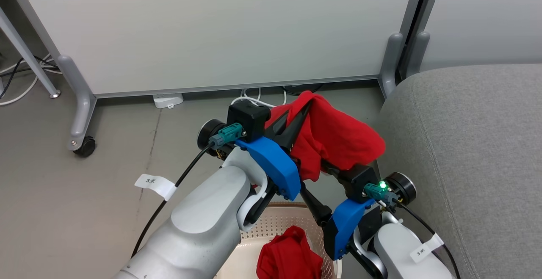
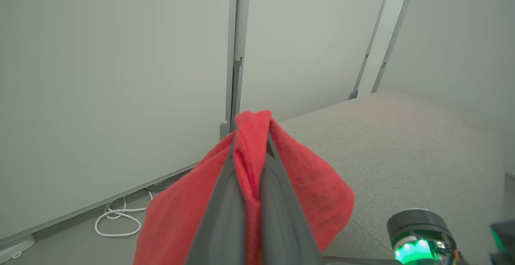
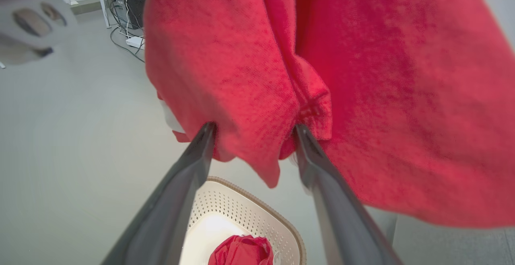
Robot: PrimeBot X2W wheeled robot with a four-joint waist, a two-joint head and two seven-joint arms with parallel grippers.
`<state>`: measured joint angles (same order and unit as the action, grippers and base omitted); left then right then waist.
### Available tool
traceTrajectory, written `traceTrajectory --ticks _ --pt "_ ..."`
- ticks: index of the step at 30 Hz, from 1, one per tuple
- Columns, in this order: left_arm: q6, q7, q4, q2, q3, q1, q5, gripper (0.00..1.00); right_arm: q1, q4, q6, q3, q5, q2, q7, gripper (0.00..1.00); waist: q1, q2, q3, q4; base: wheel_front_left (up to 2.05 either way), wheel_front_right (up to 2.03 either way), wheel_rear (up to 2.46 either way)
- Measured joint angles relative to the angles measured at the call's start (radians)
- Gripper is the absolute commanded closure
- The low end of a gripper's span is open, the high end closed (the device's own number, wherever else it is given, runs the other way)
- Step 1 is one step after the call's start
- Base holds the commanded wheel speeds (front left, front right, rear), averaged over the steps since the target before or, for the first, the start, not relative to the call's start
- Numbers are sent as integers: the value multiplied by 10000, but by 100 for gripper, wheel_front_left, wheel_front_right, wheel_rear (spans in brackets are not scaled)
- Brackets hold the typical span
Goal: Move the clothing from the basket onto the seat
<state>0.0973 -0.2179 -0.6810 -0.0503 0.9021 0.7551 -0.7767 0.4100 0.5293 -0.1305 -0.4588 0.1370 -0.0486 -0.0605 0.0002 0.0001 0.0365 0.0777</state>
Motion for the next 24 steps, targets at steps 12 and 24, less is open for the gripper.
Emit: traceTrajectory --ticks 12,24 --pt "-94 -40 48 0 441 64 -347 100 686 1106 -2 -729 1356 2 -558 100 0 -1 -41 90 0 0 0" --pt "-173 -167 -265 0 468 108 -510 100 884 1605 -2 -1057 1641 0 -913 100 -1 0 -101 -64 0 0 0"
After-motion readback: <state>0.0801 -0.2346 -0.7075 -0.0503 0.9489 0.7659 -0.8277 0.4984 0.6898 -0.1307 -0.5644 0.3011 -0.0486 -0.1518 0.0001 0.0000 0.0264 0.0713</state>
